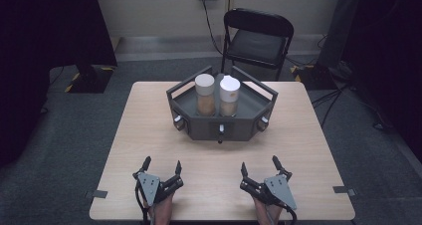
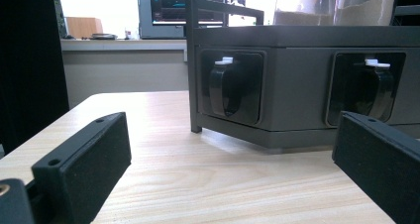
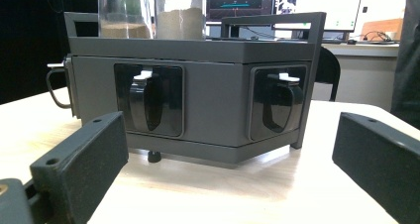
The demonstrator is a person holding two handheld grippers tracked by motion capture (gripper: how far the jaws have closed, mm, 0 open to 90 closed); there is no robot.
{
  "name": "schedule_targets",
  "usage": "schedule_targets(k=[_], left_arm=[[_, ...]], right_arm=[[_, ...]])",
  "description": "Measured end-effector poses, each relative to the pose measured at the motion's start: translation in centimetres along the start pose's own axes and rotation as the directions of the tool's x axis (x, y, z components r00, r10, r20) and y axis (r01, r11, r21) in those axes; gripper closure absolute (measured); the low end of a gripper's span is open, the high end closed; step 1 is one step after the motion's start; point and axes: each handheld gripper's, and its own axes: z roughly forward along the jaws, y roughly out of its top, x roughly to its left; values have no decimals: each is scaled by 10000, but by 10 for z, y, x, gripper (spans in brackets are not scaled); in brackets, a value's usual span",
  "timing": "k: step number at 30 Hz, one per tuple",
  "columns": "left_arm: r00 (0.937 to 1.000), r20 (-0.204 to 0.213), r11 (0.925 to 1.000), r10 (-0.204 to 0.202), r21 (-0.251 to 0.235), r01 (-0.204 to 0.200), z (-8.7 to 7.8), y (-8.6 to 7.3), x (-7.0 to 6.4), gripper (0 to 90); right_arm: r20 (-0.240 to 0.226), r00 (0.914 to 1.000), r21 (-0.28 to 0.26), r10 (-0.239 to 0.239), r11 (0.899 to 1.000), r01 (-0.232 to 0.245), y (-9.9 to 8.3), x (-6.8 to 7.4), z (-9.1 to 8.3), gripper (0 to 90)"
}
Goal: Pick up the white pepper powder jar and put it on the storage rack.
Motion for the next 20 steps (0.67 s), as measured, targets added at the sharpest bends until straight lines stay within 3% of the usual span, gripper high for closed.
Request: schedule_targets(k=[20], left_arm=[[10000,11,10000,0,1,0,0,0,0,10]], right_arm=[[95,10000,97,13,10000,-14,-13,2,0,0]])
